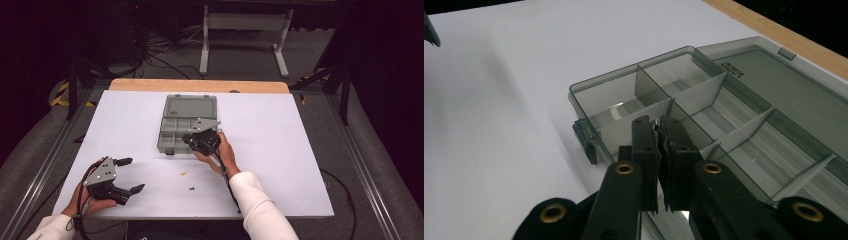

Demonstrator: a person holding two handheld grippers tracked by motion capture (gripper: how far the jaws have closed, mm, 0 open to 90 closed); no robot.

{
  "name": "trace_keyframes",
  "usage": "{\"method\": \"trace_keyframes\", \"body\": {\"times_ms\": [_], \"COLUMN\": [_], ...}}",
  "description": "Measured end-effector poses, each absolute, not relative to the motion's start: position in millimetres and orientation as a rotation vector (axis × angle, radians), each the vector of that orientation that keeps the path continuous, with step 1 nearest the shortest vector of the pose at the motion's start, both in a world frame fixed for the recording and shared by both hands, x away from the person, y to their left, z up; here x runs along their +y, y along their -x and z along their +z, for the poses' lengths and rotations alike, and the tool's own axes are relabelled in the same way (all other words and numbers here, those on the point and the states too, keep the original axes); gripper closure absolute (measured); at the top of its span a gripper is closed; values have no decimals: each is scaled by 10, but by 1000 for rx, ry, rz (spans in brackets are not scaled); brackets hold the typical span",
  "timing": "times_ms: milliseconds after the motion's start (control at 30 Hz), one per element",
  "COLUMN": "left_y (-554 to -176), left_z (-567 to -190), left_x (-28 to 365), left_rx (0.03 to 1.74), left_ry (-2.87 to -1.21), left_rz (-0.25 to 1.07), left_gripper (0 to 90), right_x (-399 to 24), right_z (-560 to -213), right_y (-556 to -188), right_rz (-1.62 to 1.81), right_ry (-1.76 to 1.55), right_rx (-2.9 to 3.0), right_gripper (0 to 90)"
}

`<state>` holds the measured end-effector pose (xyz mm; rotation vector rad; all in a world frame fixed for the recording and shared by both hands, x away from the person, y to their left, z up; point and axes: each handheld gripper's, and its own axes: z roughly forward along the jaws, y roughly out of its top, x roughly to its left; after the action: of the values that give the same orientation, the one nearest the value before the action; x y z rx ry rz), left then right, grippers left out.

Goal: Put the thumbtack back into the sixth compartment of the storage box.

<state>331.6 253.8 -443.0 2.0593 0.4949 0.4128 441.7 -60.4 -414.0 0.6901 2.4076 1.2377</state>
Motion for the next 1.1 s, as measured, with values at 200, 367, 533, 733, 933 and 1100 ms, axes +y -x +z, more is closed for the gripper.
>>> {"method": "trace_keyframes", "body": {"times_ms": [200, 367, 533, 733, 933, 1100], "left_y": [-3318, -3318, -3319, -3323, -3321, -3321], "left_z": [-4428, -4426, -4426, -4426, -4430, -4433], "left_x": [2544, 2547, 2547, 2548, 2546, 2542], "left_rx": [491, 492, 490, 485, 490, 488], "left_ry": [-2060, -2060, -2061, -2064, -2061, -2067], "left_rz": [414, 409, 408, 411, 401, 403], "left_gripper": [78, 78, 78, 78, 78, 78], "right_x": [-551, -516, -512, -505, -509, -514], "right_z": [-4180, -4202, -4233, -4256, -4290, -4300], "right_y": [-4456, -4483, -4504, -4513, -4516, -4494], "right_rz": [1237, 1223, 1213, 1204, 1197, 1193], "right_ry": [-708, -720, -737, -741, -757, -756], "right_rx": [2417, 2419, 2425, 2428, 2440, 2437], "right_gripper": [863, 863, 863, 862, 855, 837]}}
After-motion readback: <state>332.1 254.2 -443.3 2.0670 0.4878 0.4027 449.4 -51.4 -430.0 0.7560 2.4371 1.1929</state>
